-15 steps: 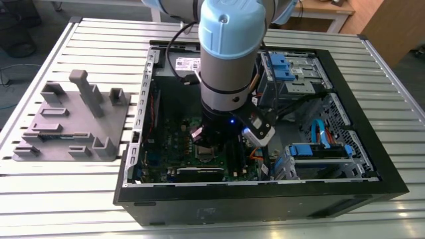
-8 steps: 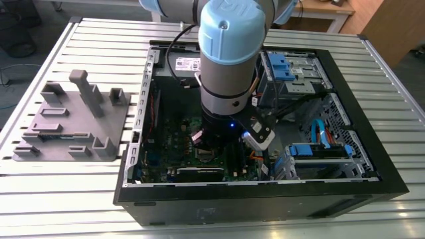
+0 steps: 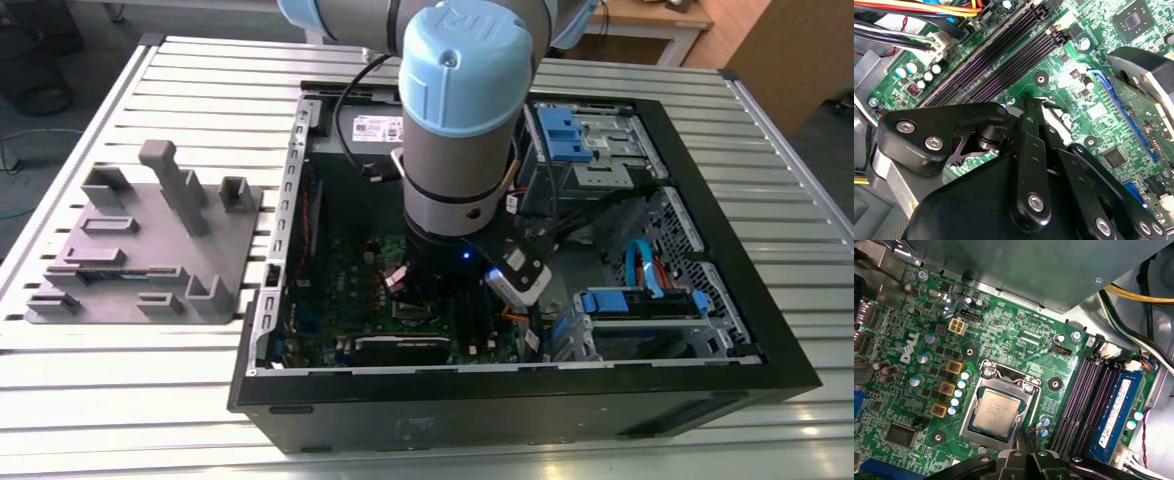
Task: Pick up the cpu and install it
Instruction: 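Install the first cpu locking lever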
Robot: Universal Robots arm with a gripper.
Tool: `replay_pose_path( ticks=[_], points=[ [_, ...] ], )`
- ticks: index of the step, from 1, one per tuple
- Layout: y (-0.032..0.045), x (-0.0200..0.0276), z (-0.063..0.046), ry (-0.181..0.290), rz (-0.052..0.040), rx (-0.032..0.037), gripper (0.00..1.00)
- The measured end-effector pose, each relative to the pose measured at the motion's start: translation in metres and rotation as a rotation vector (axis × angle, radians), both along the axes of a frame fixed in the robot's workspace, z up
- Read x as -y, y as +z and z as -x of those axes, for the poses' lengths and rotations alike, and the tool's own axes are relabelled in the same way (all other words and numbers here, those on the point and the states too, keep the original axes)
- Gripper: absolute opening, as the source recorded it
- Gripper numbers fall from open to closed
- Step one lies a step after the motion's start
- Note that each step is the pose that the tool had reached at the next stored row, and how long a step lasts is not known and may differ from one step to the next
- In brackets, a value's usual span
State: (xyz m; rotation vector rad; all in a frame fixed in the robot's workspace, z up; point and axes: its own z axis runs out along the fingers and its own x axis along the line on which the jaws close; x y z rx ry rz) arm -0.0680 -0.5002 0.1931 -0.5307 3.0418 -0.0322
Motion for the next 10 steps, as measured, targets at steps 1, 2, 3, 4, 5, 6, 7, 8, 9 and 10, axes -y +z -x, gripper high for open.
replay_pose_path(
  ticks=[1, 2, 3, 4, 5, 6, 7, 8, 9, 10],
  points=[
    [-0.0001, 0.0005, 0.0, 0.0, -0.0001, 0.0, 0.11],
    [-0.0002, 0.0013, -0.0001, 0.0, -0.0001, 0.0, 0.11],
    [-0.0002, 0.0023, -0.0001, 0.0, 0.0, 0.0001, 0.11],
    [-0.0001, 0.0035, 0.0, 0.0, 0.0003, 0.0, 0.11],
    [-0.0002, 0.0044, 0.0, 0.0, 0.0002, 0.0, 0.11],
    [-0.0002, 0.0051, 0.0, 0.0, 0.0001, 0.0, 0.11],
    [-0.0004, 0.0055, 0.0001, 0.0, 0.0, 0.0, 0.11],
    [-0.0008, 0.0057, 0.0, 0.0, 0.0, 0.0, 0.11],
    [-0.0014, 0.0059, 0.0, 0.0, -0.0001, 0.0, 0.11],
    [-0.0019, 0.0061, 0.0, 0.0, 0.0001, 0.0, 0.11]
  ],
)
